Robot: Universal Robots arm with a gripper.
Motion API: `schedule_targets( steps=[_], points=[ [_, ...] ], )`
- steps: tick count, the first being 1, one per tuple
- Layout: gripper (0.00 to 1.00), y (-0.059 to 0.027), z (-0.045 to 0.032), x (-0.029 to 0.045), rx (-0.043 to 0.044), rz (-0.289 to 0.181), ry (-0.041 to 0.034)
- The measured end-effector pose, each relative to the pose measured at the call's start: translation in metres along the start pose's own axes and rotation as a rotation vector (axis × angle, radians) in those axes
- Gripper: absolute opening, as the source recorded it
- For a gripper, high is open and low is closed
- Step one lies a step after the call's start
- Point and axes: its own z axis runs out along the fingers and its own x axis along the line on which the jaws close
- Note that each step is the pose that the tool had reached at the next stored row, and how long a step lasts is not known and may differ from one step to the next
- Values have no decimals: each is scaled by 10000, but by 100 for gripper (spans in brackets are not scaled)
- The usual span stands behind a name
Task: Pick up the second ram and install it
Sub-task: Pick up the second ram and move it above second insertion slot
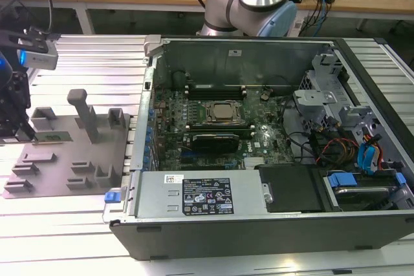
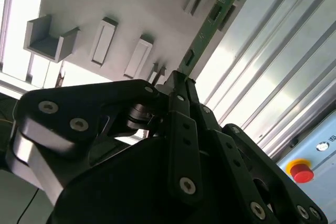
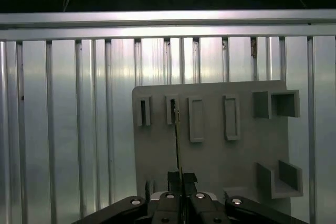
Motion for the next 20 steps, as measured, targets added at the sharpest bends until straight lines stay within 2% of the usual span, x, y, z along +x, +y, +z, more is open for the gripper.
schedule_targets(
  steps=[9, 11, 20],
  points=[
    [11, 1, -249, -2, 0, 0, 0],
    [11, 1, -352, -3, 0, 0, 0],
    [11, 2, -576, -6, -1, 0, 0]
  ],
)
